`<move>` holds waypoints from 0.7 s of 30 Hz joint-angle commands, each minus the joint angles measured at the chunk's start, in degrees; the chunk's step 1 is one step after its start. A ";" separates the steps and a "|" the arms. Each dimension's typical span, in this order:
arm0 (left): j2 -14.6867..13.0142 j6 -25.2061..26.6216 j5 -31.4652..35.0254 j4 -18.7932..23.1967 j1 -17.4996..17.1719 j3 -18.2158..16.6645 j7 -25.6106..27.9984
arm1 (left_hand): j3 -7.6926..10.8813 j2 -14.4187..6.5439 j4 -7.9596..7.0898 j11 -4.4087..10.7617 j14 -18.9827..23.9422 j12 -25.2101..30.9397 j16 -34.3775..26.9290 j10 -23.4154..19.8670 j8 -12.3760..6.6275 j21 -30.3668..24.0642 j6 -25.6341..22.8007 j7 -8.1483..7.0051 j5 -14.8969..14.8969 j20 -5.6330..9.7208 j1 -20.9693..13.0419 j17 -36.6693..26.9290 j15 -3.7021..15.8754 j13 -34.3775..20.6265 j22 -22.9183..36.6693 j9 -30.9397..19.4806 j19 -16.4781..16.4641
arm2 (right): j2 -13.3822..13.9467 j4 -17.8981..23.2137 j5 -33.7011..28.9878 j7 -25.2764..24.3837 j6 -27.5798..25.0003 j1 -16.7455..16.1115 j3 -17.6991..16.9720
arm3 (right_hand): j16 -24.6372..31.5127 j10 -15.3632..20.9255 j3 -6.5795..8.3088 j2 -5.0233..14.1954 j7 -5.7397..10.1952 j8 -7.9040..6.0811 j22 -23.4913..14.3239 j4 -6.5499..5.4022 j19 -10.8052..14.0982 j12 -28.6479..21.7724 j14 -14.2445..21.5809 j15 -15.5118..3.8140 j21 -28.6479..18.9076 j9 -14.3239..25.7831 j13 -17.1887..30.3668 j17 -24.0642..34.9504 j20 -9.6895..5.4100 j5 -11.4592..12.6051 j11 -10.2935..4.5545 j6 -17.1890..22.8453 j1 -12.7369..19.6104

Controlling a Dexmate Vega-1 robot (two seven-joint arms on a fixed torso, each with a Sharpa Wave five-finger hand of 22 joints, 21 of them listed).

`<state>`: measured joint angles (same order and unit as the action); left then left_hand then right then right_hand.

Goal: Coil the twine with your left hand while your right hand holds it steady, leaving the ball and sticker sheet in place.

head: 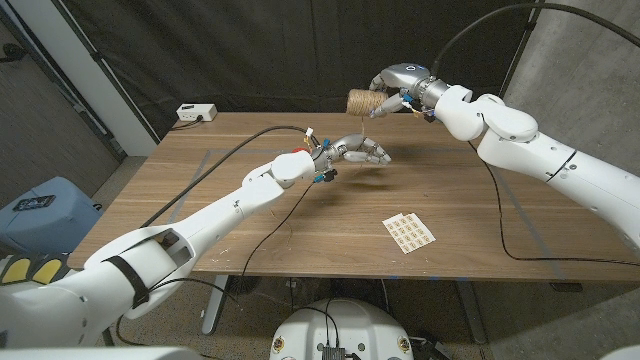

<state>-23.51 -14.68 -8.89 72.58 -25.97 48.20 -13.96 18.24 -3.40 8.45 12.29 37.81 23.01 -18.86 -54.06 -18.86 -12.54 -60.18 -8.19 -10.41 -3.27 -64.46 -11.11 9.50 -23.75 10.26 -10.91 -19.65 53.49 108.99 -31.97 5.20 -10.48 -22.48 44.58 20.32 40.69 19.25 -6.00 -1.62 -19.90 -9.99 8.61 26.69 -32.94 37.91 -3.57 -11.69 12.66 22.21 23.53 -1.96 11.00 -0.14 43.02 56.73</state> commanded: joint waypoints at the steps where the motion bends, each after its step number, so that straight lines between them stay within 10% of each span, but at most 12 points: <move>1: -0.11 -0.30 -0.58 0.13 0.15 -0.12 -1.08 | 0.04 -0.48 0.05 -0.05 0.35 -0.33 -0.12 -0.26 -0.25 0.01 -0.26 -0.04 -0.29 -0.20 0.09 -0.25 -0.12 -0.22 0.19 -0.22 -0.60 | -1.42 -2.99 -1.03 -0.90 0.32 1.54 1.08 | 0.13 6.89 -0.03 4.47 7.77 -0.45 -0.11 0.10 0.66 -0.19 0.76 -8.88 -0.21 0.09 0.00 0.15 0.03 0.29 -6.63 8.05 4.22; 21: -0.34 -0.90 -0.97 1.56 0.31 0.16 -2.76 | 0.04 -0.59 0.04 -0.02 0.63 -0.51 -0.10 -0.60 -0.26 0.08 -0.58 0.16 -0.33 -0.27 0.14 -0.35 -0.06 -0.75 0.19 -0.23 -0.62 | -2.96 -6.38 -3.39 -0.26 -0.56 3.87 3.38 | -0.02 7.31 -0.19 4.59 7.86 -0.23 -0.10 0.10 0.77 0.05 0.99 -8.96 -0.14 0.08 -0.44 0.32 -0.21 0.27 -7.36 7.80 4.41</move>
<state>-23.62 -15.41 -9.58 73.08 -25.81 48.20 -15.64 18.25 -3.62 8.46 12.29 37.80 22.68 -18.86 -54.05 -18.85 -12.54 -60.28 -8.09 -10.41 -3.59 -64.23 -11.34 9.49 -24.33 10.26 -11.07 -19.96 51.18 104.07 -34.49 4.75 -10.68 -19.57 46.97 20.32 40.69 19.09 -6.22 -1.61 -19.96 -9.99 8.77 26.78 -32.73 38.41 -3.66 -11.69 12.66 21.61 23.52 -2.05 11.03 -0.15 43.00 56.95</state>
